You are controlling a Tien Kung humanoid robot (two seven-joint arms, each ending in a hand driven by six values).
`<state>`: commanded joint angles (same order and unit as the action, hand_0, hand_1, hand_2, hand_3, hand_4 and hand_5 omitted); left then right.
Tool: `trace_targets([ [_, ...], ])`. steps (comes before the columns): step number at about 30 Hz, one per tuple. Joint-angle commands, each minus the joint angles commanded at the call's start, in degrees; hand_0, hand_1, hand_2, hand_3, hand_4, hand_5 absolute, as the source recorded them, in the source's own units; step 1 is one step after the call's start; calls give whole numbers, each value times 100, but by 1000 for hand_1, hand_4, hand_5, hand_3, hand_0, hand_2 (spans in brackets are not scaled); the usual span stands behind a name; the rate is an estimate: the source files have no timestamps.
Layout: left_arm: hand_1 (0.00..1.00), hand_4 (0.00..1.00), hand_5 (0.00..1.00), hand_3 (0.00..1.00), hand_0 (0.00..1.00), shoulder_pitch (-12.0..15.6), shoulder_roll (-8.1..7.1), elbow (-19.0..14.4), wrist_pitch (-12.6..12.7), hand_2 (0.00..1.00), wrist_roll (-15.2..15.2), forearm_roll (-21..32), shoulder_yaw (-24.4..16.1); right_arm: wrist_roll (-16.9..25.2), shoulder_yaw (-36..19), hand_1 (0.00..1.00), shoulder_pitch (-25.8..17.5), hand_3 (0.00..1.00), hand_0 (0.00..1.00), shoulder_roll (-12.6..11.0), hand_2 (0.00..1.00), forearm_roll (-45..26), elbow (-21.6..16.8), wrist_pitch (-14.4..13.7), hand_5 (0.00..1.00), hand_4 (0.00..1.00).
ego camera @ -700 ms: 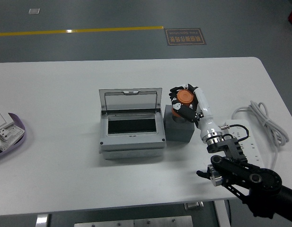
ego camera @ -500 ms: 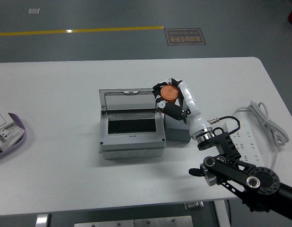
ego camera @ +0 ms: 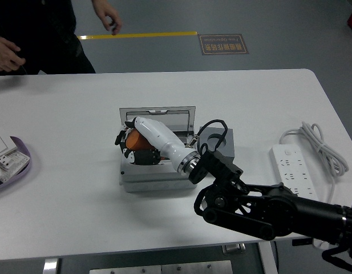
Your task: Pick up the cylinder from the cube,place it in the box,flap close box
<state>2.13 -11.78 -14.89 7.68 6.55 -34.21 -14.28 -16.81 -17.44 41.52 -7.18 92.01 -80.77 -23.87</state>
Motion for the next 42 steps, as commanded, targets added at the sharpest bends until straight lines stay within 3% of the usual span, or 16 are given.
trace_targets([
  [2, 560, 730, 219, 603, 517, -9, -5, -1, 2, 578, -6, 4, 6, -386, 62, 158, 62, 265, 18, 41, 328, 445, 52, 158, 2, 2],
  [3, 560, 731, 235, 603, 517, -13, -8, -2, 3, 582, -9, 9, 10, -572, 81, 312, 83, 386, 243, 53, 453, 671, 81, 240, 2, 2],
  [8, 560, 731, 235, 603, 517, -23, -14, -5, 7, 582, -14, -4, 11, -1276, 154, 312, 134, 386, 243, 90, 453, 1540, 260, 586, 2, 2],
  [9, 560, 732, 249, 602, 517, -24, -14, -5, 8, 582, -16, -2, 12, -1397, 164, 475, 138, 464, 562, 101, 519, 1709, 295, 616, 2, 207],
  [14, 560, 732, 249, 602, 517, -50, -21, -13, -22, 582, 20, -109, -36, -1592, 214, 475, 147, 464, 562, 135, 519, 2303, 361, 568, 2, 207],
  [15, 560, 732, 251, 602, 517, -66, -31, -15, -37, 581, 36, -169, -62, -1583, 223, 590, 150, 564, 681, 139, 585, 2356, 373, 562, 2, 461],
  [20, 560, 732, 251, 602, 517, -139, -79, -19, -66, 581, 48, -273, -103, -1503, 273, 590, 181, 564, 681, 140, 585, 2434, 426, 558, 2, 461],
  [21, 560, 730, 252, 597, 516, -144, -84, -20, -69, 575, 51, -285, -111, -1482, 293, 617, 191, 626, 717, 140, 622, 2415, 430, 554, 34, 552],
  [26, 560, 730, 252, 597, 516, -150, -90, -26, -84, 575, 76, -343, -137, -1384, 380, 617, 216, 626, 717, 140, 622, 2252, 434, 542, 34, 552],
  [27, 559, 729, 253, 583, 516, -151, -90, -27, -84, 572, 76, -342, -135, -1368, 387, 614, 215, 642, 740, 138, 643, 2216, 435, 540, 400, 592],
  [32, 559, 729, 253, 583, 516, -164, -91, -31, -77, 572, 68, -339, -121, -1239, 403, 614, 194, 642, 740, 99, 643, 1989, 426, 501, 400, 592],
  [33, 558, 725, 255, 581, 516, -164, -89, -31, -76, 570, 70, -344, -126, -1209, 401, 626, 187, 645, 762, 91, 659, 1944, 422, 484, 524, 751],
  [38, 558, 725, 255, 581, 516, -152, -69, -30, -84, 570, 105, -399, -168, -1025, 380, 626, 153, 645, 762, 46, 659, 1563, 417, 400, 524, 751],
  [39, 557, 713, 251, 580, 516, -145, -62, -30, -86, 569, 118, -410, -179, -959, 364, 628, 139, 663, 762, 29, 660, 1438, 413, 355, 569, 826],
  [42, 557, 713, 251, 580, 516, -123, -37, -29, -97, 569, 168, -447, -217, -733, 242, 628, 74, 663, 762, -47, 660, 1050, 326, 180, 569, 826],
])
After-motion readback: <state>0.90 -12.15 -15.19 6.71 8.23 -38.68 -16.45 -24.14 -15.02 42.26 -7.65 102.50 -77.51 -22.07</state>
